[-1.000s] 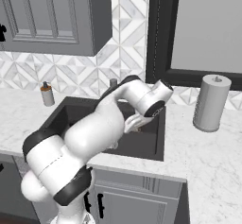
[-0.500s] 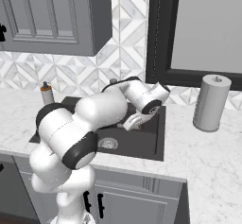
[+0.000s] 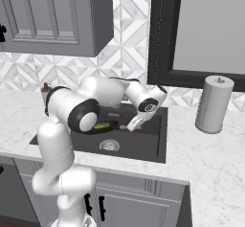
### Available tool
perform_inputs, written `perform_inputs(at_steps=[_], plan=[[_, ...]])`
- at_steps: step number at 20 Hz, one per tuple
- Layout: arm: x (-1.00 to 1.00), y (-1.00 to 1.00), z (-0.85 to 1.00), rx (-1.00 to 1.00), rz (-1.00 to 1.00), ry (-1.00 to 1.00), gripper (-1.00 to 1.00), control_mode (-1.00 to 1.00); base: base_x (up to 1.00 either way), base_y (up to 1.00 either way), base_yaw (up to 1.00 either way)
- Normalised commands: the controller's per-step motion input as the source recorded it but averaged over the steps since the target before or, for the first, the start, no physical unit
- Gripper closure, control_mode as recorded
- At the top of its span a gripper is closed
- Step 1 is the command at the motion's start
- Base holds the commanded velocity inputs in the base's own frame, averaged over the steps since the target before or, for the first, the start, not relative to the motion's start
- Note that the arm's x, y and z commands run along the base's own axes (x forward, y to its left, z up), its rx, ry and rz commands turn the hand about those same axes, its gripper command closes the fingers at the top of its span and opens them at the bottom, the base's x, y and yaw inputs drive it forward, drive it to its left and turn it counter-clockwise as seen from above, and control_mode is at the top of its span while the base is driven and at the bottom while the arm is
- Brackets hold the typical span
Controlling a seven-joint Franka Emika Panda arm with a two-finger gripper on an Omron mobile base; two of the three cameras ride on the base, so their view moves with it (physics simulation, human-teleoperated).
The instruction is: Pick the pan and sponge and place them into the sink. Then turn on the water.
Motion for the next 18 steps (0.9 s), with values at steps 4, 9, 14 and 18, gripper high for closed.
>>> perform_inputs(at_steps=[4, 9, 14, 18], plan=[[0.65, 0.0, -0.44, 0.0, 0.11, 0.01, 1.0, -1.0, 0.0, 0.0, 0.0], [0.28, -0.05, -0.59, 0.0, 0.08, 0.0, 1.0, -1.0, 0.0, 0.0, 0.0], [0.26, -0.01, -0.53, 0.0, 0.03, 0.0, 1.0, -1.0, 0.0, 0.0, 0.0], [0.18, 0.0, -0.39, 0.0, 0.0, 0.0, 1.0, -1.0, 0.0, 0.0, 0.0]])
